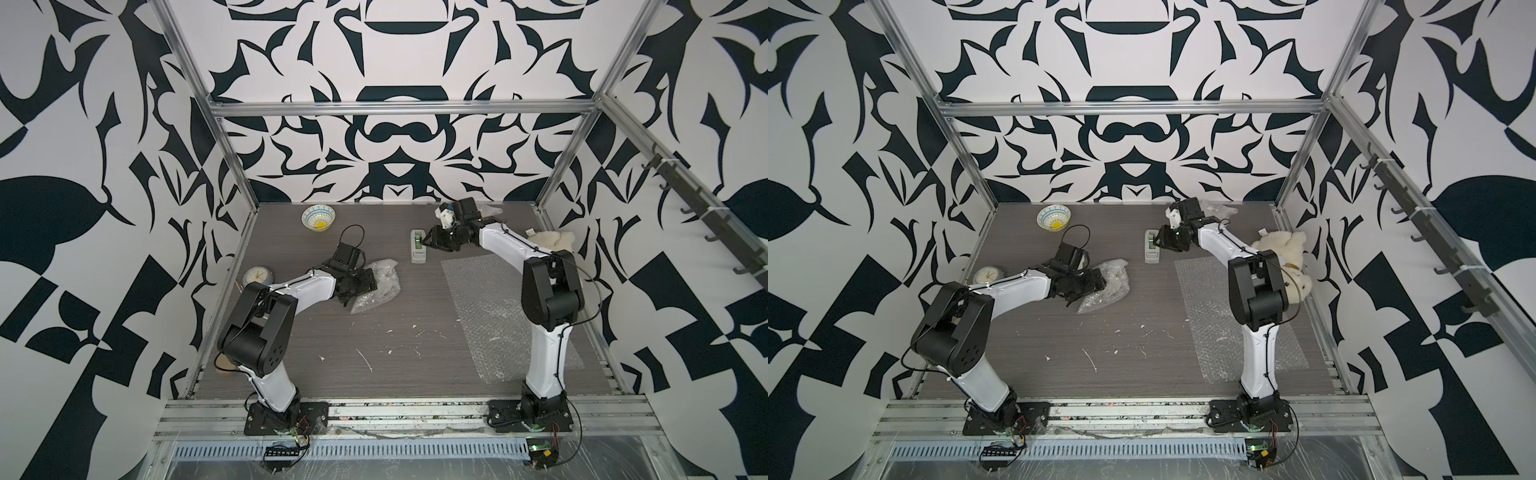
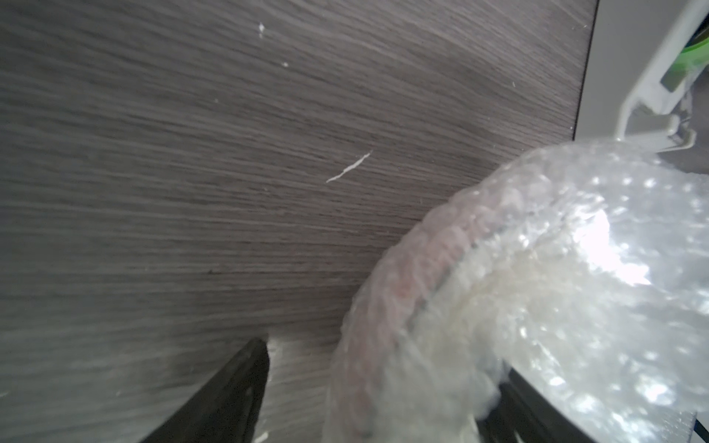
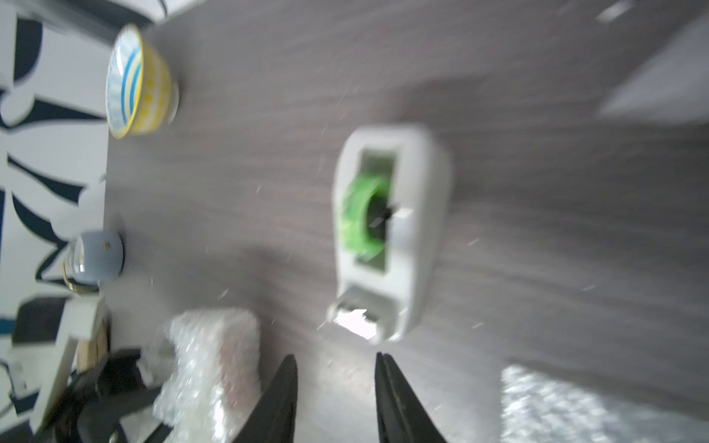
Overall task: Wrap bowls in bubble wrap
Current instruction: Tear off the tape using the Tape Cutter.
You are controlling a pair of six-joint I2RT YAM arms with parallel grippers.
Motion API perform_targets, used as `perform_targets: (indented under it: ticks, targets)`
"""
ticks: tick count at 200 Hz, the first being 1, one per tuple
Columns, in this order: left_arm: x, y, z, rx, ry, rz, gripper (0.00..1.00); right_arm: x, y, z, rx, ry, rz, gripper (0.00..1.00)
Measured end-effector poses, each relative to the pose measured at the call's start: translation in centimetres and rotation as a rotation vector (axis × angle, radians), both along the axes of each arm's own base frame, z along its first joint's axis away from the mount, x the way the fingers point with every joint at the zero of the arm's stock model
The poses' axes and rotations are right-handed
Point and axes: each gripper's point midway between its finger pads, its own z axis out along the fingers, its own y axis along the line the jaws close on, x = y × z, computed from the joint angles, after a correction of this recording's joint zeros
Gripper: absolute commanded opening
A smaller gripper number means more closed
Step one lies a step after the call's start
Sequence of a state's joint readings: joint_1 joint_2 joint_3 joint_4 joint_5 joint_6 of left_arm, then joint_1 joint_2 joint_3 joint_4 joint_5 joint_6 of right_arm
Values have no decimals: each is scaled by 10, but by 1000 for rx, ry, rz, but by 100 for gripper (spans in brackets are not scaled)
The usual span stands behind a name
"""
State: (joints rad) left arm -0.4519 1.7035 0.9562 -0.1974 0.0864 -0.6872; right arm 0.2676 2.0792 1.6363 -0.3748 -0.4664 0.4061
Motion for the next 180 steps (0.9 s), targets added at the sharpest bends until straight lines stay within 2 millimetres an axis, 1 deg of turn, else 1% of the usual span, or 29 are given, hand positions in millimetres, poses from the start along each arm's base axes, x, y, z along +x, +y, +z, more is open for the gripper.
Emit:
perform_targets:
  ticks: [13,25,51,62,75,126,180]
  targets:
    - [0,0,0,-1,1,1,84,17,-8,-8,9,3,-27,37]
    - [0,0,0,-2,1,2,84,23,-8,-17,14,16,-29,37]
    - [0,0,0,-2,3,3,84,16,5,-39,39,72,4,37]
    - [0,0,0,-2,3,3,84,13,10,-45,50,91,18,37]
    - [0,0,0,-2,3,3,84,11,11,-50,50,105,22,37]
    - [-1,0,0,-3,4,2,84,9,15,-46,89,117,45,37]
    - [-1,0,0,-3,4,2,84,8,15,-44,93,117,46,37]
